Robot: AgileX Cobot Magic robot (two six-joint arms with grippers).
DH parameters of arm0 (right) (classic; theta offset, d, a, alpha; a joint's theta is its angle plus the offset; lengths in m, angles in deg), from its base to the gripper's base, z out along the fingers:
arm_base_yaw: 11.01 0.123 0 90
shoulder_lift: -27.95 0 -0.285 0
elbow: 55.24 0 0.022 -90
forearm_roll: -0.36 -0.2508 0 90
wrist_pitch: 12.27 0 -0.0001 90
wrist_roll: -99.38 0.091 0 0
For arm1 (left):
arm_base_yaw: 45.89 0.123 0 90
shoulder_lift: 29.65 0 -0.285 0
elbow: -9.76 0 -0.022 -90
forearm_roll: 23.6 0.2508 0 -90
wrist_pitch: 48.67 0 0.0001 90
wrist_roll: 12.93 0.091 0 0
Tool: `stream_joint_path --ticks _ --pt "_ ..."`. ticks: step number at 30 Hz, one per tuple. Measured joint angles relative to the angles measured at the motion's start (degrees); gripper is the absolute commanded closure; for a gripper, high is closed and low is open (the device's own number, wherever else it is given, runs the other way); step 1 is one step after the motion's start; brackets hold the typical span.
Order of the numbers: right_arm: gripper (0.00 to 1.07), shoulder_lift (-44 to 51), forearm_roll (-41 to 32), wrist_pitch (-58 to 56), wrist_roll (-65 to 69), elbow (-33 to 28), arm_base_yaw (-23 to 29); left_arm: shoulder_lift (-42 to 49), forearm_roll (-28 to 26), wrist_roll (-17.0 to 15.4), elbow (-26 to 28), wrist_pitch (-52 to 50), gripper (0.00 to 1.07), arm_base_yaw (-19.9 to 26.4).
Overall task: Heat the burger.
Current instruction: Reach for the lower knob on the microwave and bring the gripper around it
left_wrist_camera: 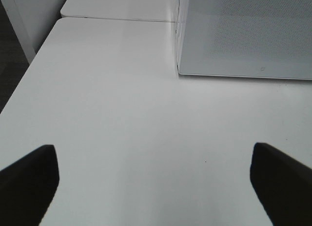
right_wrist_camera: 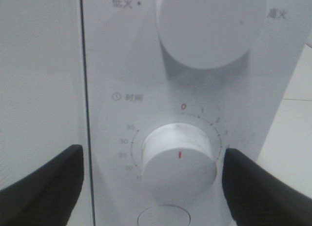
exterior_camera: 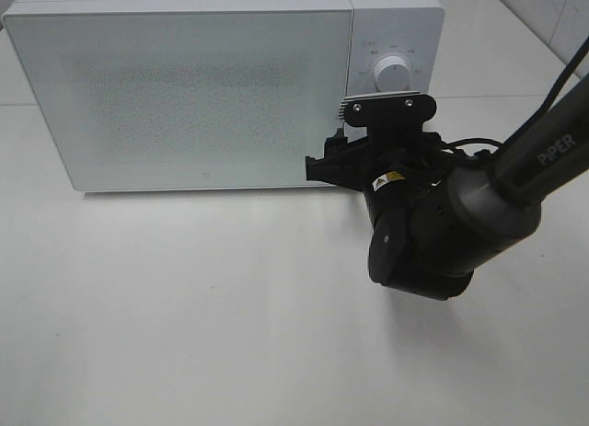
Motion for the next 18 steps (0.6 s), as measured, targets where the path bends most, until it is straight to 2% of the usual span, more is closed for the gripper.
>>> stream_joint_path --ticks 8,18 --pt "0.32 -0.1 3.7 0.0 0.2 0.1 -1.6 0.0 0.0 0.0 0.0 0.0 0.07 0.0" --pt "0.32 -0.1 3.8 0.0 0.3 0.1 -1.7 0.0 0.0 0.0 0.0 0.0 0.07 0.0"
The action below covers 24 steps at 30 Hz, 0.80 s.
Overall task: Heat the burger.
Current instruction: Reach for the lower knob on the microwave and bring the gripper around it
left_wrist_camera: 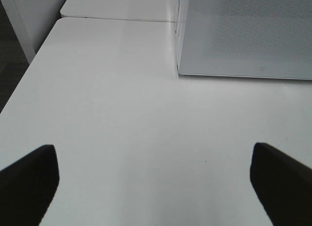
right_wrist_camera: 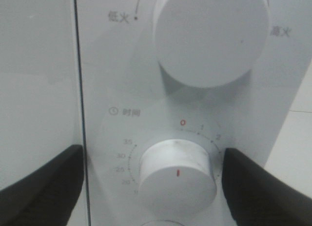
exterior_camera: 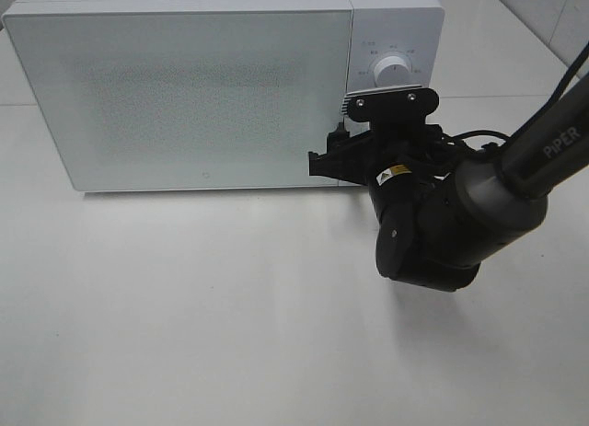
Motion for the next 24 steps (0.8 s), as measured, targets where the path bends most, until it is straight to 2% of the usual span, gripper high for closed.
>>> stream_joint_path --ticks 24 --pt "0.32 -0.1 3.6 0.0 1.6 -1.8 -1.8 0.0 0.0 0.2 0.0 0.0 0.07 0.0"
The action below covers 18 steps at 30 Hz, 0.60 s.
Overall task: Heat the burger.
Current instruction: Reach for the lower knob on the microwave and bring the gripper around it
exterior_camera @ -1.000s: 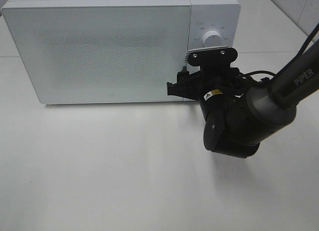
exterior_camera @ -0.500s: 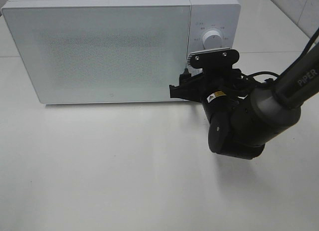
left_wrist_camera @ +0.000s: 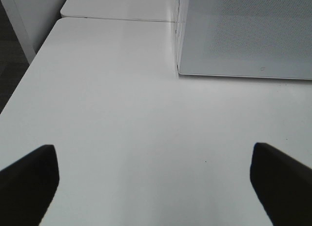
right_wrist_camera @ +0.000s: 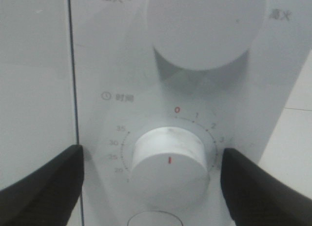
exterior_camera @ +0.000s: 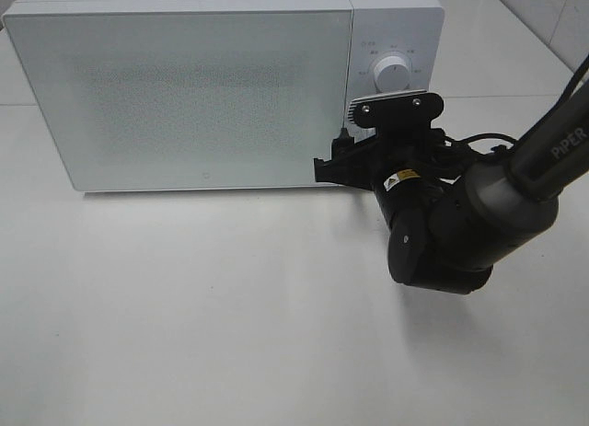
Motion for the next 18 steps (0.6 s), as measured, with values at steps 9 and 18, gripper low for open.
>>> stream_joint_path --ticks 9,18 --pt "0.33 0.7 0.1 -0.4 0.2 -0.4 -0.6 0.0 0.0 0.0 0.0 0.0 0.07 0.0" --pt "0.6 0.7 -0.3 -0.3 0.3 -0.4 -0.7 0.0 0.0 0.0 0.0 0.0 0.07 0.0"
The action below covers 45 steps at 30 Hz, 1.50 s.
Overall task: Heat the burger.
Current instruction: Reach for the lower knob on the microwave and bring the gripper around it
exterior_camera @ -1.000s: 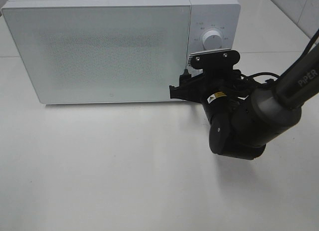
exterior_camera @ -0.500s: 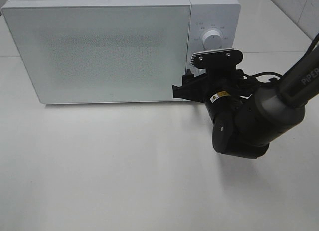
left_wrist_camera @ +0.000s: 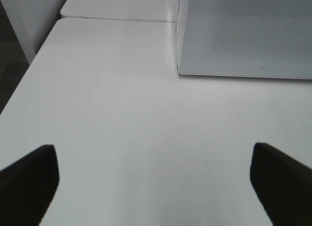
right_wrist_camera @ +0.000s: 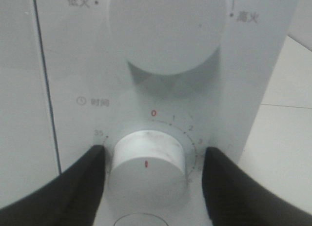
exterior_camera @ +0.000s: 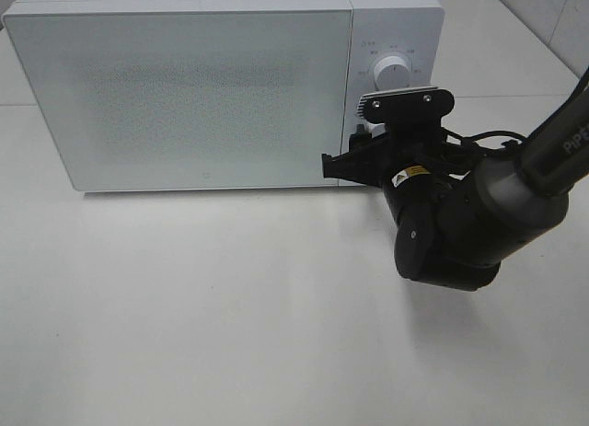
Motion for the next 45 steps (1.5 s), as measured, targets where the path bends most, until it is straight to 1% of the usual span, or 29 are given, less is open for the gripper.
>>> stream_joint_path --ticks 1,2,3,4,5,6,7,8,11,12,22,24,27,29,32,34,35,36,37,38,39,40,41,42,43,44,45 --pt "0.6 0.0 0.0 0.0 0.0 0.0 0.0 0.0 0.0 0.0 0.0 0.0 0.07 0.0" --pt "0.71 0.0 0.0 0.0 0.0 0.0 0.0 0.0 0.0 0.0 0.0 0.0 0.07 0.0" --pt "0.71 0.0 0.0 0.0 0.0 0.0 0.0 0.0 0.0 0.0 0.0 0.0 0.07 0.0" --pt "0.82 0.0 0.5 -0.1 0.0 -0.1 0.1 0.0 0.0 0.0 0.0 0.0 0.07 0.0" --pt "0.88 0.0 0.6 -0.1 0.0 -0.1 0.1 0.0 0.0 0.0 0.0 0.0 0.07 0.0" --pt "0.88 0.0 0.6 -0.1 0.0 -0.1 0.1 0.0 0.0 0.0 0.0 0.0 0.07 0.0" --pt "0.97 0.0 0.7 -0.1 0.0 -0.1 0.1 0.0 0.0 0.0 0.0 0.0 0.07 0.0" --pt "1.03 0.0 0.7 -0.1 0.0 -0.1 0.1 0.0 0.0 0.0 0.0 0.0 0.07 0.0" --pt "1.05 0.0 0.7 -0.1 0.0 -0.1 0.1 0.0 0.0 0.0 0.0 0.0 0.07 0.0" --pt "1.07 0.0 0.9 -0.1 0.0 -0.1 0.1 0.0 0.0 0.0 0.0 0.0 0.07 0.0" --pt "1.07 0.0 1.6 0.1 0.6 -0.3 -0.1 0.0 0.0 0.0 0.0 0.0 0.07 0.0" --pt "1.06 0.0 1.8 0.1 6.2 -0.3 -0.1 0.0 0.0 0.0 0.0 0.0 0.07 0.0" --pt "1.06 0.0 2.0 0.1 8.5 -0.3 -0.1 0.0 0.0 0.0 0.0 0.0 0.07 0.0" --pt "1.06 0.0 3.0 0.1 19.0 -0.5 -0.2 0.0 0.0 0.0 0.0 0.0 0.07 0.0" --pt "1.06 0.0 3.2 0.1 22.2 -0.5 -0.3 0.0 0.0 0.0 0.0 0.0 0.07 0.0" --pt "1.06 0.0 3.4 0.3 35.9 -0.6 -0.3 0.0 0.0 0.0 0.0 0.0 0.07 0.0" --pt "1.06 0.0 3.4 0.3 35.9 -0.6 -0.3 0.0 0.0 0.0 0.0 0.0 0.07 0.0" --pt "1.06 0.0 3.6 0.3 39.7 -0.7 -0.3 0.0 0.0 0.0 0.0 0.0 0.07 0.0" --pt "1.06 0.0 3.7 0.3 46.4 -0.7 -0.3 0.0 0.0 0.0 0.0 0.0 0.07 0.0" --pt "1.06 0.0 3.7 0.3 46.4 -0.7 -0.3 0.0 0.0 0.0 0.0 0.0 0.07 0.0" --pt "1.06 0.0 3.7 0.3 50.1 -0.8 -0.3 0.0 0.0 0.0 0.0 0.0 0.07 0.0" --pt "1.06 0.0 3.8 0.4 58.4 -0.8 -0.3 0.0 0.0 0.0 0.0 0.0 0.07 0.0" --pt "1.06 0.0 3.8 0.4 58.4 -0.8 -0.3 0.0 0.0 0.0 0.0 0.0 0.07 0.0" --pt "1.06 0.0 3.8 0.4 61.8 -0.8 -0.3 0.0 0.0 0.0 0.0 0.0 0.07 0.0" --pt "1.06 0.0 3.7 0.5 69.6 -0.8 -0.3 0.0 0.0 0.0 0.0 0.0 0.07 0.0" --pt "1.06 0.0 3.7 0.5 69.6 -0.8 -0.3 0.0 0.0 0.0 0.0 0.0 0.07 0.0" --pt "1.06 0.0 3.7 0.6 73.4 -0.8 -0.3 0.0 0.0 0.0 0.0 0.0 0.07 0.0"
